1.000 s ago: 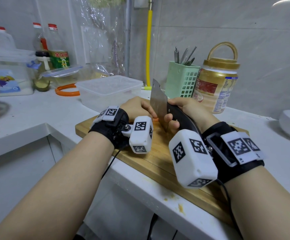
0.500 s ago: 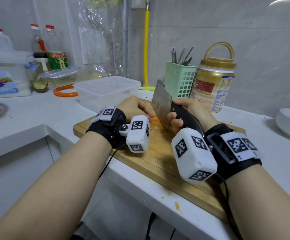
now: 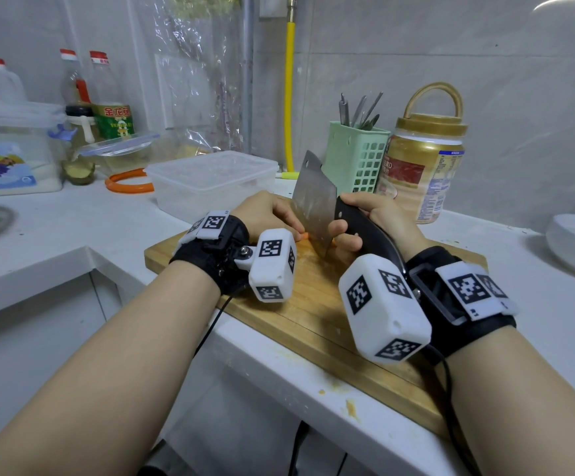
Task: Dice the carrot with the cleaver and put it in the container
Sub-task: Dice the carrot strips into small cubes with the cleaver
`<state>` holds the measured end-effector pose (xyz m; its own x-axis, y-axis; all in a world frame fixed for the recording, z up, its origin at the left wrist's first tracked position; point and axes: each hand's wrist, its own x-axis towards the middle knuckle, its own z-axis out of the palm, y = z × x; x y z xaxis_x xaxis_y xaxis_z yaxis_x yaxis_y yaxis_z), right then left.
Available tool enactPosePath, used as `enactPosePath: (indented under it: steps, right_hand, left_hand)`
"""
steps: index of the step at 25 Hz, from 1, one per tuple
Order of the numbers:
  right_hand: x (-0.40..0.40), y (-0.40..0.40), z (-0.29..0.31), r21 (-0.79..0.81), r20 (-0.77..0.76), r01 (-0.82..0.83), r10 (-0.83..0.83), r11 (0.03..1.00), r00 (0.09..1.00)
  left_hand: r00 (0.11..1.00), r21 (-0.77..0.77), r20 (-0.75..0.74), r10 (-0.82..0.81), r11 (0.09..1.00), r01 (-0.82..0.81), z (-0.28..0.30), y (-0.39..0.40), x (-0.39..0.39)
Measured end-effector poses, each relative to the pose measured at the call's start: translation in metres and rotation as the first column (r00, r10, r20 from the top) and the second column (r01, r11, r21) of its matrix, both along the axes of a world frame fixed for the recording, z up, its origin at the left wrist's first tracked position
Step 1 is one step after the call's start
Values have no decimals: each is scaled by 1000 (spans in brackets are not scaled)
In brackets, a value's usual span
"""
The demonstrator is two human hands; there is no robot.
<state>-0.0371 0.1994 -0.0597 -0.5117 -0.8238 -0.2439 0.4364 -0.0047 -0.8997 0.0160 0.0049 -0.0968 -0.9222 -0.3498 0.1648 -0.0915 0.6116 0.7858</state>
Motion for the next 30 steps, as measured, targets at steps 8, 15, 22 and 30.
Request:
enactPosePath:
  steps: [8,15,22,30]
  right_hand:
    - [1,-3,1,58,-41,-18,20,998,999]
    - [1,-5,6,116,-57,-26,33,993,998]
    - [-1,-9,3,157,-88,-5,20,988,996]
    - [-5,-3,-2,71,-35,-41,43,997,998]
  left_hand:
    - [1000,-11,-1,-4,1000,4,1,1,1]
    - [1000,10,12,-3,1000,3,1,2,1]
    - [999,17,30,12,1000,-12,3,4,2]
    - [998,17,52,33,999,-34,5,5,4]
